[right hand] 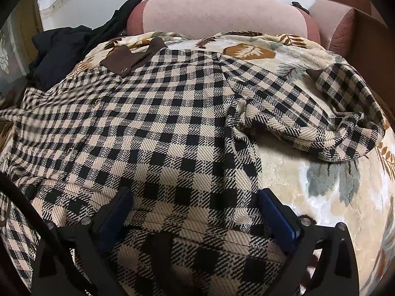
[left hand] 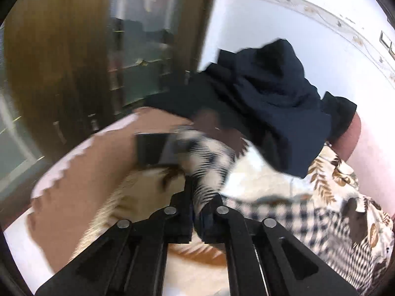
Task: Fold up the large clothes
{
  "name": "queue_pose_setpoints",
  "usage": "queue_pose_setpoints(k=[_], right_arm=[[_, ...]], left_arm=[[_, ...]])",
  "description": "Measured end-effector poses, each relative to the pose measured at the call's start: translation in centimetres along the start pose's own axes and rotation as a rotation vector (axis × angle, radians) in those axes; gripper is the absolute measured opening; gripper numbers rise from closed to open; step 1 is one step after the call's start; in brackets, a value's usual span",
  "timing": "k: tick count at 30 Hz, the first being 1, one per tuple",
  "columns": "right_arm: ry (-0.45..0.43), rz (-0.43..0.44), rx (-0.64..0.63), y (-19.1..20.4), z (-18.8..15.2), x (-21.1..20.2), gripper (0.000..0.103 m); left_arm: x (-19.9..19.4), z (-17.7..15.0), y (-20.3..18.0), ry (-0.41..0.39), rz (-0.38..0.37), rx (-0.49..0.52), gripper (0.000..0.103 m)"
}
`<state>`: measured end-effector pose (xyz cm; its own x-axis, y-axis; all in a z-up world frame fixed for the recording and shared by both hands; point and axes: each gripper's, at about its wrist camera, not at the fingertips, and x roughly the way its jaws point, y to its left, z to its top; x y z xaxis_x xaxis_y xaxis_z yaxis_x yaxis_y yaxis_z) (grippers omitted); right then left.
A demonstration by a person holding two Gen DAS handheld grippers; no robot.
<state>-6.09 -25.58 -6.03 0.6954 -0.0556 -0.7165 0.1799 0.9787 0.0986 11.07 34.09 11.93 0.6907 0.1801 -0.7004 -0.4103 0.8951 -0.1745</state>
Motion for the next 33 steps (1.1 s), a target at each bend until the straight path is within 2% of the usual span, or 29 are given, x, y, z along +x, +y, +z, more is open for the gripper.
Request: queue_pose_setpoints(k=[3,6,9,10,11,12,13,16,18,21,24,27,33], right_arm=[[0.0,0.001,0.0,0.0,0.0,0.0,0.103],[-0.002,0.006,0.004,-0.1,-0.1,0.0,0.103],[-0.001,0.01,0.007,-0.1,-0.1,0.0,0.103],[0.0,0.008,0.007,-0.1,-0.1,0.0,0.103],[0.001,0.006,0.006,-0.1,-0.1,-0.1,0.103],[0.004,0.005,0.006,0.0,-0.1,0.0,0.103],[0.007,0.006,0.008,-0.1,0.0,0.0,0.103],[0.022,0.012,0.006,-0.1,0.3,0.0,0.103],[0.022,0.033,0.017,-0.4,0.5,-1.0,0.093],[-0.006,0.106,0.073,-2.1,0.8,-4.0,0.089],[-0.07,0.086,0.051,-2.9,1.7,-8.1,0.089],[-0.124,0.048,0.019,-2.8,2.1,-11.1,0.089],[-0.119,0.044,0.048,-1.6,1.4,-12.5,0.089]], left_arm=[[-1.9,-3.0,2.3,0.011,0.054,0.003,0.023],[-4.1,-7.1,4.1,0.051,0.057,-0.029,0.024],[-6.8,-9.9,3.1,0.054,0.034,-0.025,0.025],[-7.8,-10.7,2.5,0.043,0.027,-0.007,0.029],[-9.3,-11.8,1.3,0.026,0.016,0.026,0.034],[-10.6,-12.8,0.0,0.011,0.003,0.061,0.045],[-11.4,-13.3,-1.1,0.0,-0.009,0.084,0.051],[-14.2,-15.2,-5.5,-0.026,-0.058,0.146,0.053],[-15.6,-16.9,-8.8,-0.01,-0.097,0.186,0.055],[-17.3,-19.5,-13.5,-0.012,-0.125,0.269,0.057],[-18.3,-22.6,-17.5,-0.007,-0.131,0.367,0.058],[-18.3,-25.5,-20.8,0.064,-0.171,0.427,0.058],[-17.6,-28.6,-22.9,0.172,-0.192,0.453,0.058]])
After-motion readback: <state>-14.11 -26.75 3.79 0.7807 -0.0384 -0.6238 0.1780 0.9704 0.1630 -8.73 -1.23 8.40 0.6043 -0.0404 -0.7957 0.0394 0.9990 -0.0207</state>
